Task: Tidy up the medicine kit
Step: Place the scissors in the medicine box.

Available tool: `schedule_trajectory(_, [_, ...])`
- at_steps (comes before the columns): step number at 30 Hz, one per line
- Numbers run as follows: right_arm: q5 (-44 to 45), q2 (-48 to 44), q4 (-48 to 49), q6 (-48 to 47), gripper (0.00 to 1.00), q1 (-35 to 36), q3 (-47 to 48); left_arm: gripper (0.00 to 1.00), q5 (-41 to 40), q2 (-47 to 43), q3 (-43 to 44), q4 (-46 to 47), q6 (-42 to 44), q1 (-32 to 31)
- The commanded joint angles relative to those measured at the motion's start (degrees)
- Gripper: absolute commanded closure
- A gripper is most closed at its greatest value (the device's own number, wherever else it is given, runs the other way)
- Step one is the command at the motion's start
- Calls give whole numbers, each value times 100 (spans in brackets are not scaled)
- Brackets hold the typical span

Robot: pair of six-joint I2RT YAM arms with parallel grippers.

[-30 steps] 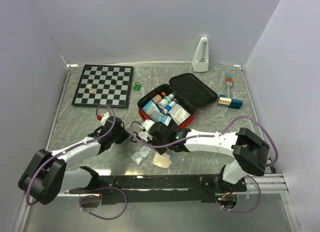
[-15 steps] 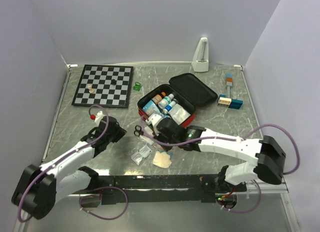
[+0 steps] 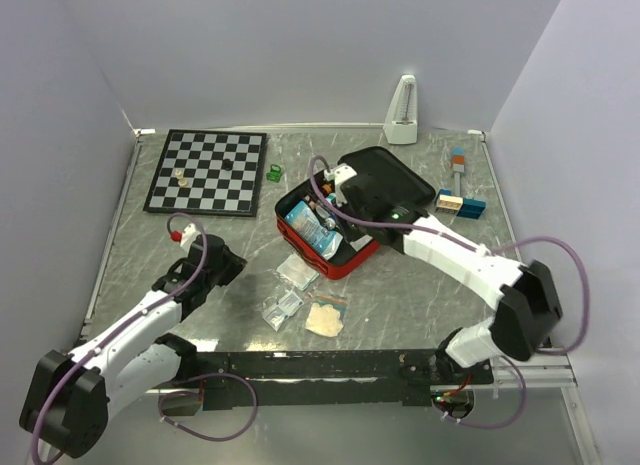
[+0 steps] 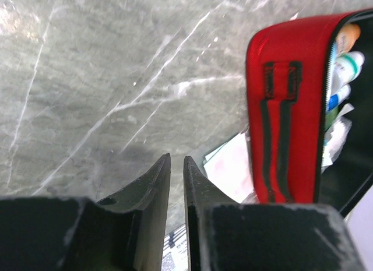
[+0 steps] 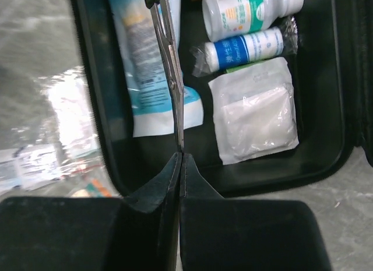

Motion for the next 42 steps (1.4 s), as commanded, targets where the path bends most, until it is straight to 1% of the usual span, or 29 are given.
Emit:
schedule_trajectory(1, [-79,703,131,-329,100,-291,405,79,230,123,18,144,138,23])
schedule_trajectory(6, [-202,1284,0,-496,100,-484,844,79,318,158,18,276,209,23])
schedule_trajectory(9, [-211,1486,17,-557,100,-502,915,79,379,176,0,346,226,23])
schedule_trajectory(14, [-378,1741,96,-610,100,-502,783,79,467,255,-87,504,235,23])
schedule_trajectory(20, [-528,1803,219,-566,100,-458,458,79,503,290,-140,548,297,23])
schedule_trajectory(28, [-853,2181,17,-575,100,-432,633,79,573,422,-158,636,297,32])
schedule_trajectory(31, [-827,2121,70,-531,100,-423,572,79,581,378,-210,663,279,23])
schedule_trajectory(35, [-809,1550,517,-399,100,-423,256,79,573,360,-219,636,279,32])
schedule_trajectory(37, [-783,1347,588,-390,100,-423,273,79,573,369,-202,636,279,23])
schedule_trajectory(42, [-809,1443,264,-522,100,-432,651,80,599,352,-228,645,253,23])
